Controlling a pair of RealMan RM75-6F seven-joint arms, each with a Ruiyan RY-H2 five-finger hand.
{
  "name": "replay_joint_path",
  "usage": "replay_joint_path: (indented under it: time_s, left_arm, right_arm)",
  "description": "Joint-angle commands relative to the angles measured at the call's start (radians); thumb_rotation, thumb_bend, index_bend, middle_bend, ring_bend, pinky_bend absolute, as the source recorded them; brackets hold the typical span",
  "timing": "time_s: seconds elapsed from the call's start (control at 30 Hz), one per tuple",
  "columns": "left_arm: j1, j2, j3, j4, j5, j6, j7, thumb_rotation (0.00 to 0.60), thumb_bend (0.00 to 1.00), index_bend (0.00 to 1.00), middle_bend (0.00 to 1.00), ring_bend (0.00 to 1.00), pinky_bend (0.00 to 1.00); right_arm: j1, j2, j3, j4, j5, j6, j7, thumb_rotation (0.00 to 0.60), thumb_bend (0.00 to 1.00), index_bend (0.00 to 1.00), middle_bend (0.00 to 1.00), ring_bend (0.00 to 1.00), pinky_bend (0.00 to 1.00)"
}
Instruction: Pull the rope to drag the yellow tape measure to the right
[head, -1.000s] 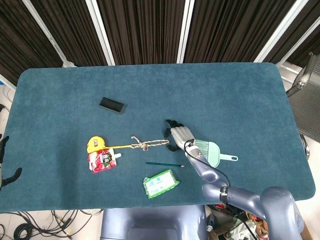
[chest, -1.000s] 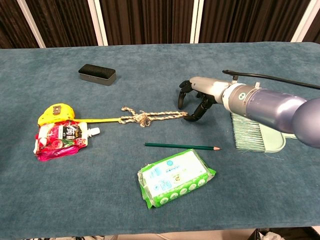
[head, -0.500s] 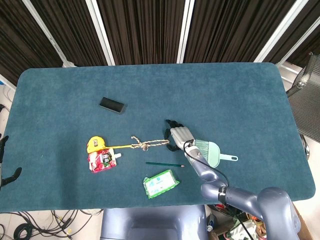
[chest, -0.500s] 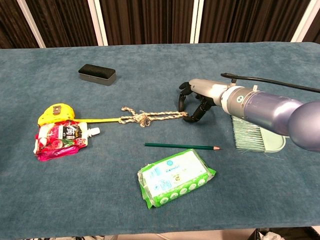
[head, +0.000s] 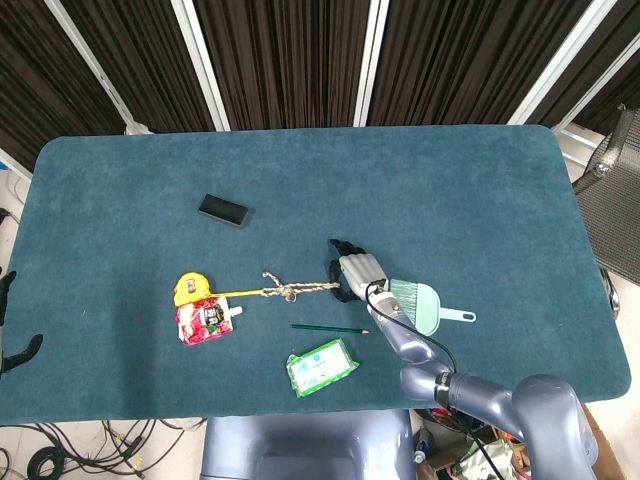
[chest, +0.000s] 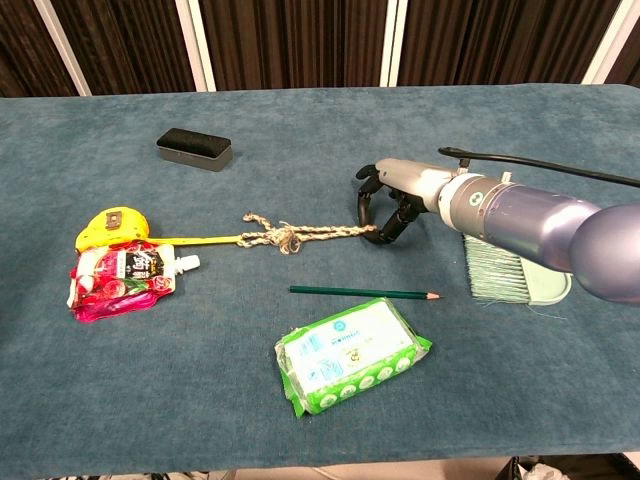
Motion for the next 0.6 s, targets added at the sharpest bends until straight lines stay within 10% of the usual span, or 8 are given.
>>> replay_joint_path:
  time_s: [0.03, 0.6]
  left_arm:
    - [0.000, 0.000, 0.000, 0.000, 0.000, 0.001, 0.000, 0.600, 0.25, 0.04, 0.00, 0.00, 0.00]
    - [0.001, 0.002, 0.000, -0.002, -0.002, 0.001, -0.001, 0.600, 0.25, 0.04, 0.00, 0.00, 0.00]
  right_arm:
    - [0.000, -0.001, 0.000, 0.000, 0.000, -0.002, 0.000, 0.600, 0.34, 0.56, 0.00, 0.00, 0.14]
    - [-0.005, 0.014, 0.004, -0.019, 0.009, -0.004, -0.004, 0.600, 0.41, 0.65, 0.00, 0.00, 0.14]
